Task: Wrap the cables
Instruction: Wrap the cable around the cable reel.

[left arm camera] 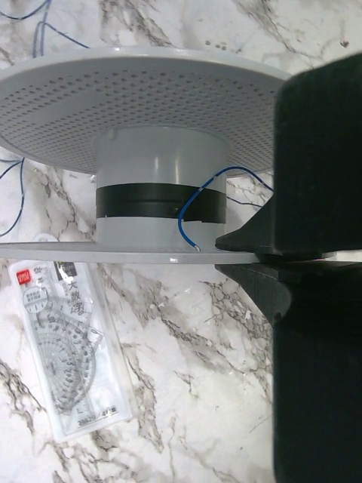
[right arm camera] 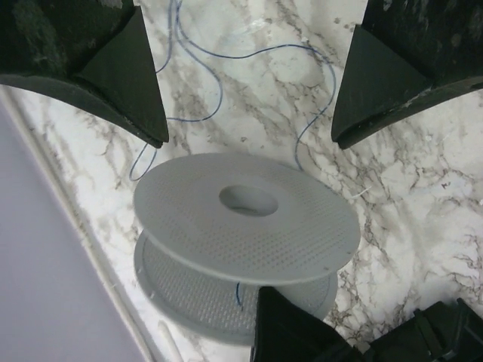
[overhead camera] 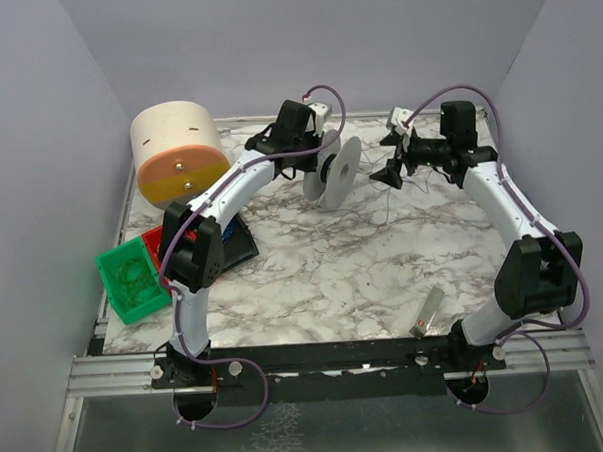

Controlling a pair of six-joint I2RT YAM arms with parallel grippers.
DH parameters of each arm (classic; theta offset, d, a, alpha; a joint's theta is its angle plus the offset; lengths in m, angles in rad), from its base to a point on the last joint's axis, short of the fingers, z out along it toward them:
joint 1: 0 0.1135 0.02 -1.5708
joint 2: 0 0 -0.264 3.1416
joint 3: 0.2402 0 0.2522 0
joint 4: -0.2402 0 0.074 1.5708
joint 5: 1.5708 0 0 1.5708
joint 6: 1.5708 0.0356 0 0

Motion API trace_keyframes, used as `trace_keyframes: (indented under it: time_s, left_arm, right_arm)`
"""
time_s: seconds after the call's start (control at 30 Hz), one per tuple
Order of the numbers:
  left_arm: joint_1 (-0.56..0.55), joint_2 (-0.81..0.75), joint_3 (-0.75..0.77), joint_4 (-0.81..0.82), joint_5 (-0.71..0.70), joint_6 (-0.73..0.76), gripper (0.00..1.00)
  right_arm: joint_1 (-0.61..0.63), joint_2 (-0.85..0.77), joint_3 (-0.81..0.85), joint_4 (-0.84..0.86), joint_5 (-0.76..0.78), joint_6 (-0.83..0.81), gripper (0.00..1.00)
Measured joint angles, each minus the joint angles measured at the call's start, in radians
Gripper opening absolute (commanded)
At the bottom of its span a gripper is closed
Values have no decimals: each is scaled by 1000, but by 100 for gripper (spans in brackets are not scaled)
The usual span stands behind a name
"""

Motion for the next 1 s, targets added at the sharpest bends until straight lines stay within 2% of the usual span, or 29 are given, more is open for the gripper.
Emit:
trace_keyframes:
  time_s: [0.33,0.43,0.53,0.6,0.67,0.87,0.9,0.97,1.0]
  left_arm:
    - [-67,-3,19,-98,87,230,0]
    - [-84,-3,23,-118,113,264,0]
    - [-99,-3,27,-128,124,291,0]
    - [-109,-3,28,-131,132,300,0]
    - [-116,-3,28,-133,142,304,0]
    - [-124,-3,34,-140,165,309,0]
    - [-126,-3,34,-142,169,316,0]
    - [-126,-5,34,-141,174,340,1]
    - [-127,-5,34,-142,177,351,4]
  right_arm:
    - [8,53,196,-278,-127,-456,95]
    - [19,94,243,-392,-143,-568,94]
    - [36,145,290,-519,-148,-683,89]
    - [48,181,314,-606,-148,-752,78]
    - [54,212,327,-671,-148,-803,54]
    - [63,265,336,-780,-146,-877,5]
    - [63,266,336,-791,-147,-880,1]
    - [66,266,336,-818,-145,-888,1]
    - [68,266,336,-826,-145,-890,0]
